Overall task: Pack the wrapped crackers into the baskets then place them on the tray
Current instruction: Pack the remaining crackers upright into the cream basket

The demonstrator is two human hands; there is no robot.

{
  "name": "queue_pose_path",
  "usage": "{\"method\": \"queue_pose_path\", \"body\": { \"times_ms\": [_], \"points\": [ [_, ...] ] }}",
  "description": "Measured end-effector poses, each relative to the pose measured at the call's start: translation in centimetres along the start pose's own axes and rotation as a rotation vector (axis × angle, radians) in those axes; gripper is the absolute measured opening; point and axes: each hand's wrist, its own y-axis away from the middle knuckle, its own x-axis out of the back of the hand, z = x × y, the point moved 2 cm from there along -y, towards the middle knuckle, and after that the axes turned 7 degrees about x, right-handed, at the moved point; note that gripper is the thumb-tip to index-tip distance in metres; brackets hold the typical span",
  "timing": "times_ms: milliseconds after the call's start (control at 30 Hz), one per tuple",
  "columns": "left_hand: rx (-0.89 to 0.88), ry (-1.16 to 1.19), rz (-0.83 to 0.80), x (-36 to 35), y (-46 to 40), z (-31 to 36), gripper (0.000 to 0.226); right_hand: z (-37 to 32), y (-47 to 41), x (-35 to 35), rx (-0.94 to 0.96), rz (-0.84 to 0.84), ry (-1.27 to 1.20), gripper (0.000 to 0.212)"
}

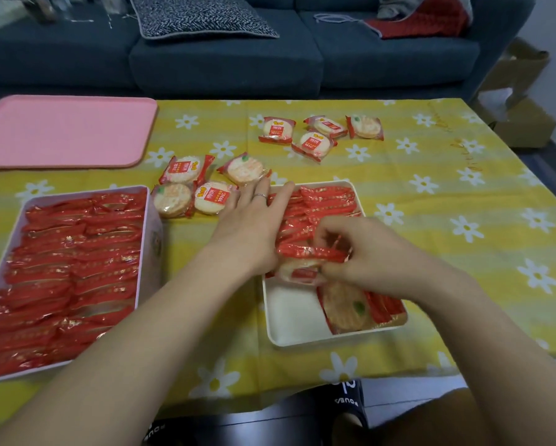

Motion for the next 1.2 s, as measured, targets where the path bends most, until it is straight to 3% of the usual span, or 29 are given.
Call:
{"method": "queue_pose_path", "body": {
  "times_ms": [67, 267, 500, 667, 833, 900, 1000, 1200],
  "points": [
    [0.018, -0.033, 0.035, 0.0, -0.2, 0.1, 0.112, -0.2, -0.4, -1.4, 0.029, -0.038, 0.143, 0.027],
    [-0.011, -0.027, 0.041, 0.3, -0.3, 0.0, 0.105, 0.6, -1.7, -4.6, 0.070, 0.029, 0.435, 0.019],
    [-0.010, 0.225, -0.269, 1.0, -0.2, -1.5, 0.135, 0.8, -2.2, -5.4, 0.111, 0.195, 0.698, 0.024],
    [0.015, 0.011, -0.108, -0.1, 0.2, 0.3, 0.126, 0.1, -1.8, -5.4, 0.095, 0.259, 0.765, 0.033],
    [0.056, -0.085, -0.077, -0.1, 0.5, 1.4, 0.113, -0.1, -0.6, -3.5, -0.018, 0.327, 0.642, 0.037],
    [0.068, -0.092, -0.063, -0.4, 0.6, 1.8, 0.111, 0.4, 0.0, -2.4, -0.121, 0.274, 0.589, 0.024],
    [0.090, -0.117, -0.059, -1.0, 0.4, 2.3, 0.115, 0.9, 0.5, -2.6, -0.172, 0.062, 0.663, 0.010],
    [0.121, -0.130, 0.002, -1.7, 0.1, 2.8, 0.126, 1.4, -0.2, -4.1, -0.085, -0.012, 0.671, 0.018]
  ]
}}
